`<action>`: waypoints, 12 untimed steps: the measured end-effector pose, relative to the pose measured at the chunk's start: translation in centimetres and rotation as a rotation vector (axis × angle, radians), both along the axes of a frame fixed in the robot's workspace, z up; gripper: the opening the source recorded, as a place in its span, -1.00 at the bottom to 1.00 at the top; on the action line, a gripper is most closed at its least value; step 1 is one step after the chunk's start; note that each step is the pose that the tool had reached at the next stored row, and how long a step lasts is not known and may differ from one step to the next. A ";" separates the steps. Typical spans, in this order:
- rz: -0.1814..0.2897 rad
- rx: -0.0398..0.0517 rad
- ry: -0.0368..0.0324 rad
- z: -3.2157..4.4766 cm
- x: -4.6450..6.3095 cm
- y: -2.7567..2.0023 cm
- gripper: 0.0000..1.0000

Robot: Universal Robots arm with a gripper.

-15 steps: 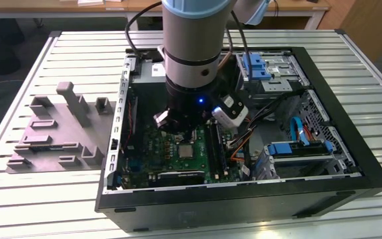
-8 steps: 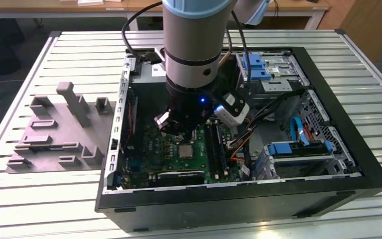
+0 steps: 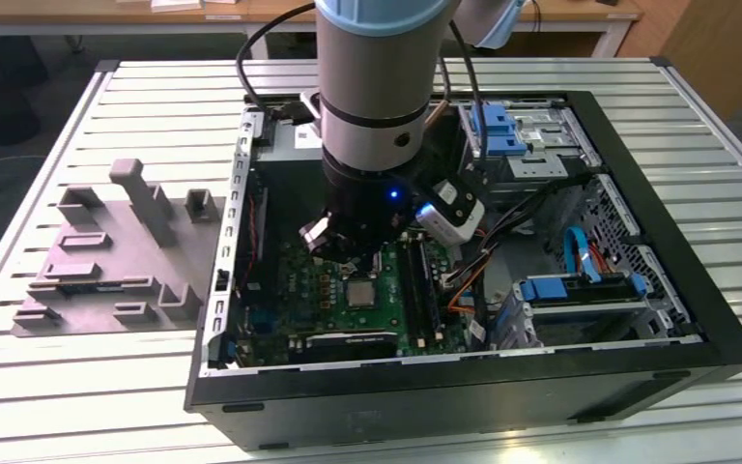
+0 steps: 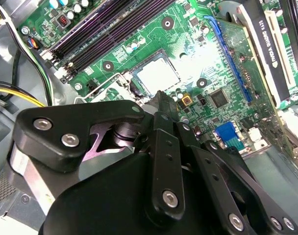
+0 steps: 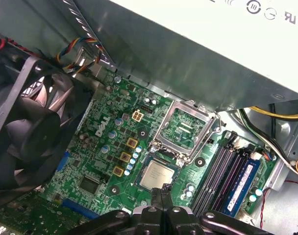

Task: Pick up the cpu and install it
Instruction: 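Close the cpu cover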

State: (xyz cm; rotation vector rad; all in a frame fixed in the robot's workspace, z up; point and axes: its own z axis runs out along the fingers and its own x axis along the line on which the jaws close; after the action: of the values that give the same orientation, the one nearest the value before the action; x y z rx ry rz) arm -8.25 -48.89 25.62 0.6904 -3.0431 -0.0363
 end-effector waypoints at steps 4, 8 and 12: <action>0.001 0.0007 0.0000 0.00 0.0 0.00 -0.79; 0.052 0.0009 0.0000 -0.01 0.0 0.00 -0.79; 0.077 0.0030 -0.0005 -0.04 0.2 0.00 -0.79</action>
State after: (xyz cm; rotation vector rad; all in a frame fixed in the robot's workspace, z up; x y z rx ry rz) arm -8.09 -48.89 25.59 0.8078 -3.0143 -0.0394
